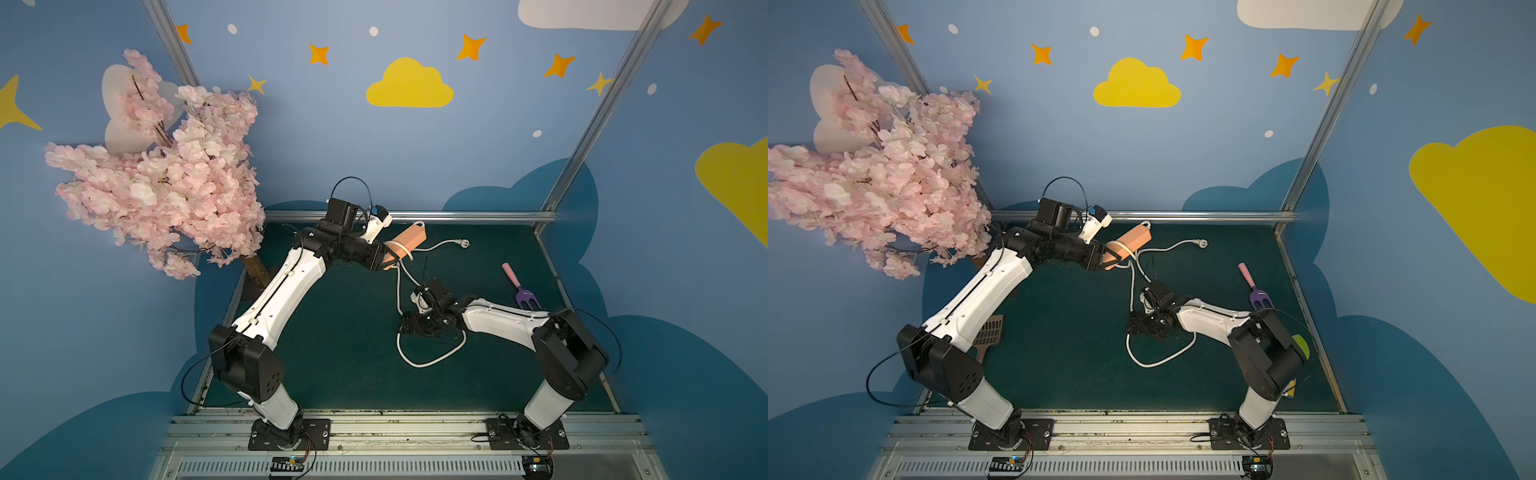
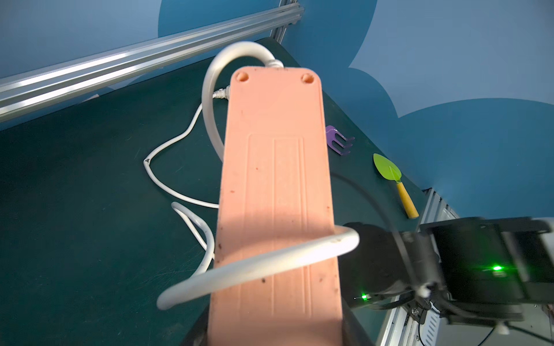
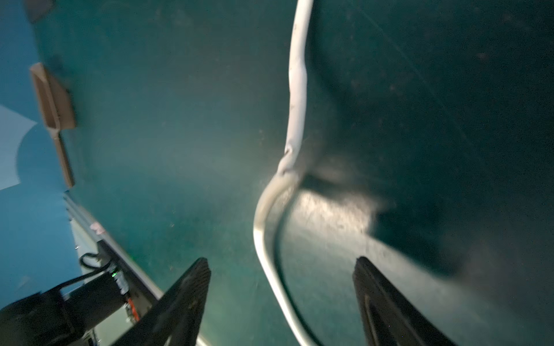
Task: Wrap the cord around the power strip
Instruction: Wrap the power cord around the power strip.
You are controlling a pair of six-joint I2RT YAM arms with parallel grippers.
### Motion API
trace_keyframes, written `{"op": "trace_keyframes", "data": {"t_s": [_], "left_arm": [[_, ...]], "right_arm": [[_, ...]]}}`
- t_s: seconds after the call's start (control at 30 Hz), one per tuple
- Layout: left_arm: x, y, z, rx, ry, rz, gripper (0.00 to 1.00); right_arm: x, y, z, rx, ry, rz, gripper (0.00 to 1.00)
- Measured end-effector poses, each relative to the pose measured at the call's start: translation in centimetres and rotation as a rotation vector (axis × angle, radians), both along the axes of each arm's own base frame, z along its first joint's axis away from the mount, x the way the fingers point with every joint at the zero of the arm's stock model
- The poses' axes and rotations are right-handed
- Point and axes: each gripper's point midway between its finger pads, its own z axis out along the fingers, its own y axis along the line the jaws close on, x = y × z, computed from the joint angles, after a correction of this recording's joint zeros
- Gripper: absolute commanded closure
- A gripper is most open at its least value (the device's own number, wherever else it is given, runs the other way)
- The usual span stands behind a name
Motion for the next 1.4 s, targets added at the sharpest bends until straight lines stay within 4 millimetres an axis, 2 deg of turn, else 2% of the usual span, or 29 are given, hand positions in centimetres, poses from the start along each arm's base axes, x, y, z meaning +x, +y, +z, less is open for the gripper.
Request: {"op": "trace_keyframes", "data": {"t_s": [0.03,0.17,0.23,0.3,0.4,0.5,0.6,0.67,0.7,0.77,0.83,0.93,1.0,1.07,1.17,1.27,1.4], "left_arm": [[0.0,0.0,0.1,-0.002,0.0,0.001,0.97],[0.1,0.2,0.1,-0.002,0.001,0.009,0.97],[0.4,0.6,0.1,-0.001,-0.002,0.02,0.98],[1.1,1.8,0.0,0.012,-0.014,0.048,0.98],[3.0,5.1,-0.6,0.078,-0.047,0.123,0.97],[5.0,8.2,-2.0,0.202,-0.085,0.169,0.98],[5.9,9.2,-4.7,0.326,-0.096,0.146,0.98],[5.8,9.3,-6.8,0.397,-0.082,0.1,0.97],[5.6,9.2,-7.7,0.421,-0.076,0.077,0.97],[4.4,8.4,-9.3,0.47,-0.07,-0.004,0.98],[2.4,6.6,-10.5,0.496,-0.087,-0.126,0.97],[-2.5,3.2,-11.6,0.48,-0.116,-0.343,0.97],[-6.1,1.0,-11.4,0.431,-0.135,-0.484,0.97],[-9.2,-1.3,-10.2,0.362,-0.165,-0.608,0.98],[-11.6,-4.0,-8.5,0.299,-0.197,-0.726,0.98],[-12.2,-5.4,-7.8,0.278,-0.206,-0.767,0.97],[-12.9,-5.4,-7.5,0.23,-0.161,-0.783,0.98]], "right_arm": [[0.4,0.7,-0.5,-0.011,0.002,-0.002,0.32],[2.9,3.3,-1.2,-0.031,-0.025,-0.009,0.78],[3.2,3.5,-1.9,-0.053,-0.037,-0.001,0.94],[2.8,3.0,-2.1,-0.079,-0.058,0.038,1.0],[0.9,1.3,-1.2,-0.134,-0.099,0.138,1.0],[-0.8,-0.6,2.6,-0.169,-0.187,0.265,1.0],[-1.7,-1.4,9.4,-0.138,-0.36,0.394,1.0],[-1.9,-1.4,15.2,-0.095,-0.523,0.467,1.0],[-1.7,-1.4,17.4,-0.08,-0.594,0.48,1.0],[-1.2,-2.0,22.2,-0.064,-0.759,0.487,1.0],[-0.2,-2.7,25.8,-0.054,-0.857,0.471,1.0],[4.1,-4.5,31.1,-0.045,-0.97,0.372,1.0],[7.1,-5.6,33.4,-0.043,-1.01,0.317,1.0],[10.1,-6.4,34.8,-0.029,-1.026,0.283,1.0],[13.9,-6.6,35.7,0.002,-1.022,0.269,1.0],[16.3,-7.0,35.8,-0.001,-1.008,0.258,1.0],[17.3,-7.9,35.5,0.008,-0.984,0.251,1.0]]}}
